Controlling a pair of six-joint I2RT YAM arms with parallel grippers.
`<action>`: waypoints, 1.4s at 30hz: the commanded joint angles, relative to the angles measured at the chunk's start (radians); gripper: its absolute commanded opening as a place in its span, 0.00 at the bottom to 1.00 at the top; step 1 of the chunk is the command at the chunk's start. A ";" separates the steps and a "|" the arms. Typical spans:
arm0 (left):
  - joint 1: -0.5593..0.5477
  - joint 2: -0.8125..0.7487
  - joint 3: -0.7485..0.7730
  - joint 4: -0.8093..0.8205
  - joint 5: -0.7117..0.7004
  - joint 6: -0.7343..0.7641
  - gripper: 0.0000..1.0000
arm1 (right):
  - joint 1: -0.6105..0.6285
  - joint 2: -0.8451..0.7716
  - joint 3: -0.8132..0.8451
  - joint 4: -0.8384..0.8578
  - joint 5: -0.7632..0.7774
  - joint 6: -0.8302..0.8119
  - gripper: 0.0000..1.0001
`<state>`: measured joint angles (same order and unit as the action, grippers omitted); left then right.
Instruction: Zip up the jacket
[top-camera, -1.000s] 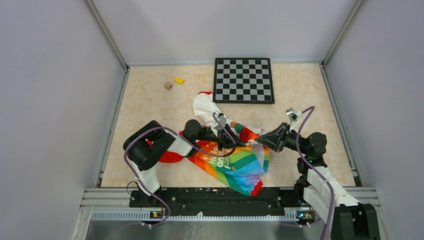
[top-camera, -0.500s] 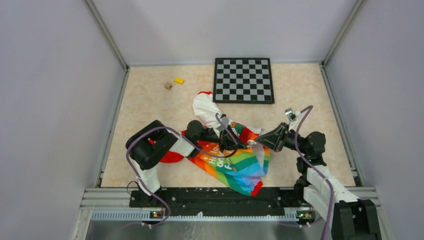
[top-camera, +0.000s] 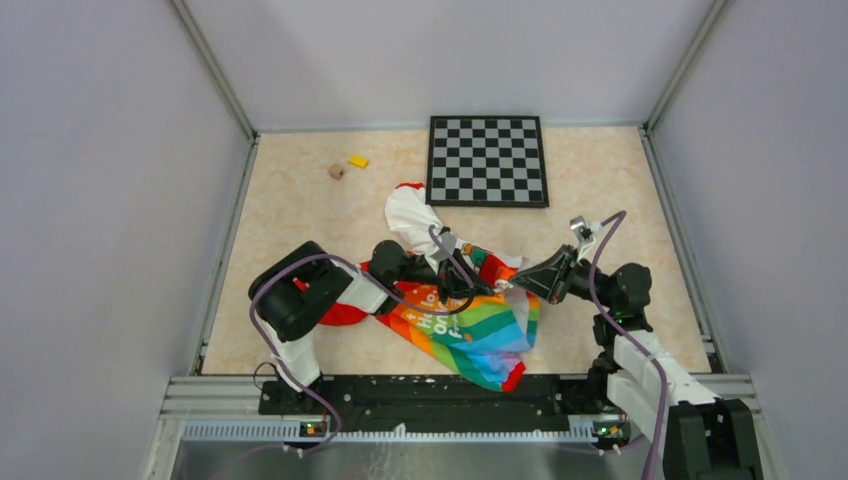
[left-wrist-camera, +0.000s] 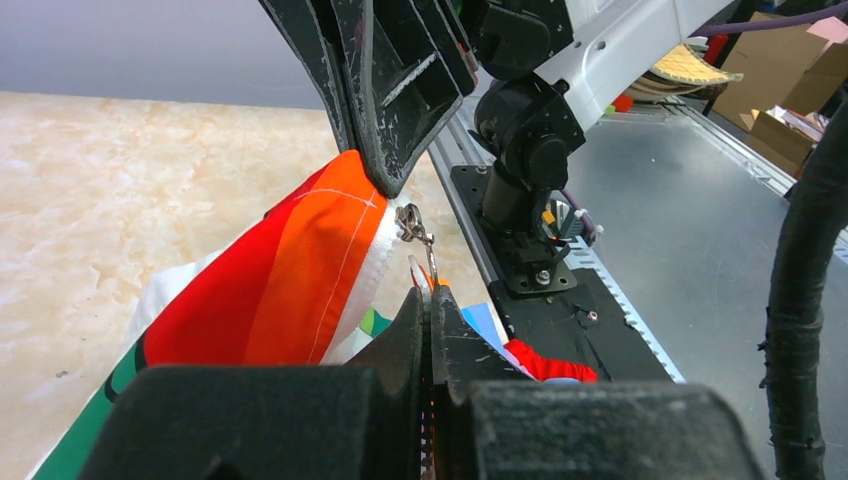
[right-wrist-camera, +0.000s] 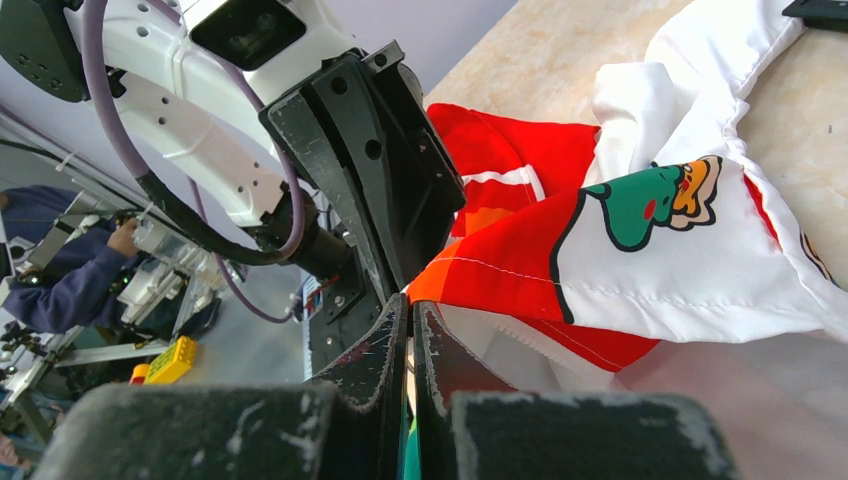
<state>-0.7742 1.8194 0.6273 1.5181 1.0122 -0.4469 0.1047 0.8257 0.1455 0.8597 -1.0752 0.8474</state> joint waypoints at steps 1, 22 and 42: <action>-0.004 -0.044 -0.003 0.273 -0.012 0.003 0.00 | 0.014 -0.001 0.003 0.052 -0.014 -0.027 0.00; -0.004 -0.054 0.003 0.263 -0.021 0.010 0.00 | 0.020 0.009 0.000 0.071 -0.017 -0.019 0.00; -0.012 -0.025 0.048 0.275 -0.032 -0.018 0.00 | 0.047 0.018 -0.002 0.097 -0.022 -0.006 0.00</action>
<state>-0.7761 1.7893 0.6342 1.5181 0.9970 -0.4488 0.1318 0.8417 0.1448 0.8978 -1.0782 0.8494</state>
